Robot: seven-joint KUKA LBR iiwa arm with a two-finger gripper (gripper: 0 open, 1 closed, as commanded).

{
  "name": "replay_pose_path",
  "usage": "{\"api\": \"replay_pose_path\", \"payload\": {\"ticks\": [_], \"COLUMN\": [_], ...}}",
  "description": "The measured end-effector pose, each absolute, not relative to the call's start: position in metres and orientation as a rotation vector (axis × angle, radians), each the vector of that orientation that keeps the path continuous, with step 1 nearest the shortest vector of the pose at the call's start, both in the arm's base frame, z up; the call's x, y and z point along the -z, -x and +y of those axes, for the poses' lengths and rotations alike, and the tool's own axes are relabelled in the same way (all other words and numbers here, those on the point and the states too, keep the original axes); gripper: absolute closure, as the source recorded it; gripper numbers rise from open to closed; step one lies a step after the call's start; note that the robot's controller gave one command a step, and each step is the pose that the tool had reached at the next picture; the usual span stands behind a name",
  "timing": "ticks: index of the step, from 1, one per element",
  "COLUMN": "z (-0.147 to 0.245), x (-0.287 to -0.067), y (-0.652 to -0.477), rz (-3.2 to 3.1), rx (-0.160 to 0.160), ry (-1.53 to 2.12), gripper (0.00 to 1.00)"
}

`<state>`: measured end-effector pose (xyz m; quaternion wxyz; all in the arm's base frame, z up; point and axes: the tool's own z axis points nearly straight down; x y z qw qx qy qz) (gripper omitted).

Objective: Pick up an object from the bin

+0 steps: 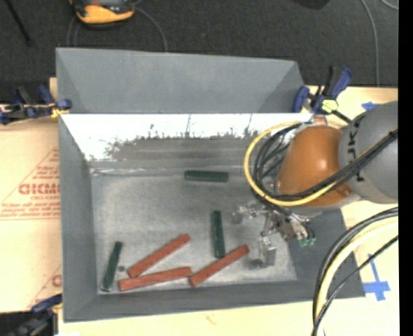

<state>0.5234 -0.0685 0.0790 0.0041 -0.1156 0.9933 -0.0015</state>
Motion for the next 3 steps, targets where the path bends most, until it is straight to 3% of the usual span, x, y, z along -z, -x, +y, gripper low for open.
{"api": "replay_pose_path", "payload": {"ticks": [1,2,3], "z": [-0.040,-0.040,-0.018], "x": [-0.071,-0.071,-0.282], "y": [-0.499,-0.499,-0.506], "rz": [3.117,3.117,3.102], "rx": [0.001,0.002,0.001], "ry": [0.361,0.362,0.494], "gripper": [1.00,1.00,1.00]}}
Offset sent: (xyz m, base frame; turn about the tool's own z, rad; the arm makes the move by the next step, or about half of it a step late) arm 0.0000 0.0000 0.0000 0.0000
